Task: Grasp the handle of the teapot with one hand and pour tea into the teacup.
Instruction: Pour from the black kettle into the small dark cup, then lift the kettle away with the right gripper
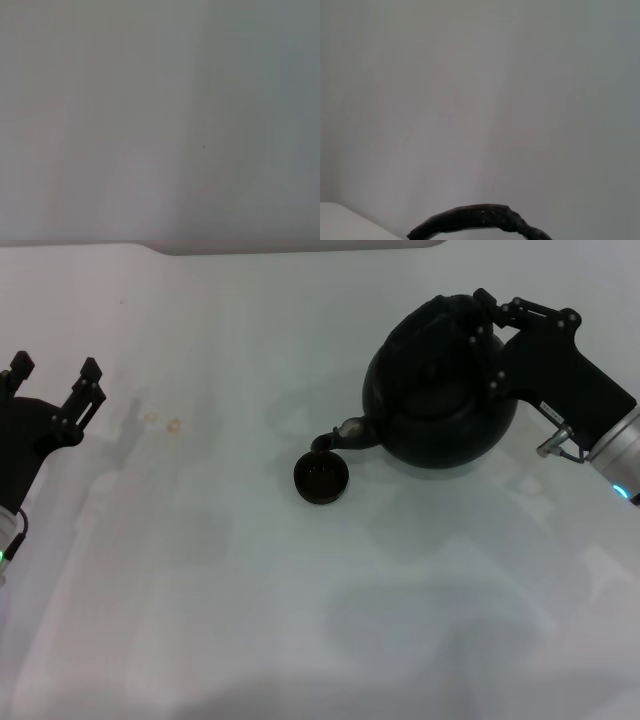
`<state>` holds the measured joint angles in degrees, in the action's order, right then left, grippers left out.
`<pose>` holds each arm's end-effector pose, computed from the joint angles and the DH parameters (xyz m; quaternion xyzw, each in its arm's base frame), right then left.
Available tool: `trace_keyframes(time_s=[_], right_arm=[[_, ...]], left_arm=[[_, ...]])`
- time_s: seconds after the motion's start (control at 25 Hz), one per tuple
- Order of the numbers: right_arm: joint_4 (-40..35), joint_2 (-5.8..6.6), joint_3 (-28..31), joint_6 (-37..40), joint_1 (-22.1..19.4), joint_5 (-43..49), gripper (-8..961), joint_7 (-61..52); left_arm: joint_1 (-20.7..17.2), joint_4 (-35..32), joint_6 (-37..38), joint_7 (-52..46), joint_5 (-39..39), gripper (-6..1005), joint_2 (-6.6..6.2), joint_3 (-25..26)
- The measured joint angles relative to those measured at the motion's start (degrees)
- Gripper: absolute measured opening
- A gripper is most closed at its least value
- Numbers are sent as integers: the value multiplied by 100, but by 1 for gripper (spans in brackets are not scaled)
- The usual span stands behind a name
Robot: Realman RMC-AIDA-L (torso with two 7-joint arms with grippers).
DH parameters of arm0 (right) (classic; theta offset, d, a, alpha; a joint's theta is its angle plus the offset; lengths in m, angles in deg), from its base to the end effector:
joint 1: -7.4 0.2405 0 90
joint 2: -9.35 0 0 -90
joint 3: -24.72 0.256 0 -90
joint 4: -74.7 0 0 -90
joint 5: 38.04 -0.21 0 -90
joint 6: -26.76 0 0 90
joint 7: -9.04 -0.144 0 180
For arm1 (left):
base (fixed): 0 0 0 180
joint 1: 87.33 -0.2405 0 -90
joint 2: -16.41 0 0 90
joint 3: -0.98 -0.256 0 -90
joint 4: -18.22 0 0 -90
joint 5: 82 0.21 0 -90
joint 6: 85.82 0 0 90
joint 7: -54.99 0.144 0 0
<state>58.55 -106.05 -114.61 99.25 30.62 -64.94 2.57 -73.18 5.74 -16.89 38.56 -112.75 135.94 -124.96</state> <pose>0.2791 0.3044 -0.0514 -0.8297 0.0656 0.3221 0.4511 -0.3463 0.2703 -0.0374 -0.7187 -0.2810 -0.3169 0.5514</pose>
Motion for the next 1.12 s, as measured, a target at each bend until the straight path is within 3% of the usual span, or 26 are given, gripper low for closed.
trace_keyframes(time_s=[1.12], right_arm=[[-230, 0, -51, 74, 0, 11, 147, 1381]], left_arm=[[0, 18, -168, -199, 6, 829, -8, 0]])
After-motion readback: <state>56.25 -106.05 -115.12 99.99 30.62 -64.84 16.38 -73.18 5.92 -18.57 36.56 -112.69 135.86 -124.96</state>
